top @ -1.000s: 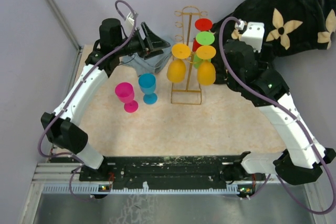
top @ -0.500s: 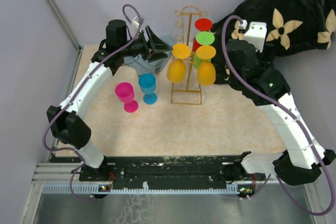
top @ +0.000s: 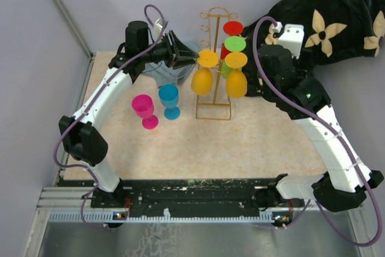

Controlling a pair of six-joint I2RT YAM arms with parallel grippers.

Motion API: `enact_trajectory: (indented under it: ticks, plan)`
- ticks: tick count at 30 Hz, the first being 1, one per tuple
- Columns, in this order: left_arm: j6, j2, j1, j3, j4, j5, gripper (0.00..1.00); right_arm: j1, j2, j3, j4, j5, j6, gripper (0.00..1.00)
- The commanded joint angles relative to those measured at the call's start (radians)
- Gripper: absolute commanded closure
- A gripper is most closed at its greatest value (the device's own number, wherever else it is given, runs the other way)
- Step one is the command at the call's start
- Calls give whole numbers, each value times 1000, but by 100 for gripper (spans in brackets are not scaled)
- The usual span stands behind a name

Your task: Take the wine glass off the wine glass rack

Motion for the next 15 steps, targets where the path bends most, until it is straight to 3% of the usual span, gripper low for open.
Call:
enact_trajectory:
  ticks: [1, 15]
  plan:
    - [-5, 10, 6, 44, 9, 17, 52, -15, 1, -8, 47, -6, -2, 25]
    - [0, 31, 4, 74, -10, 7, 56, -28, 3, -20, 56, -27, -3, 25]
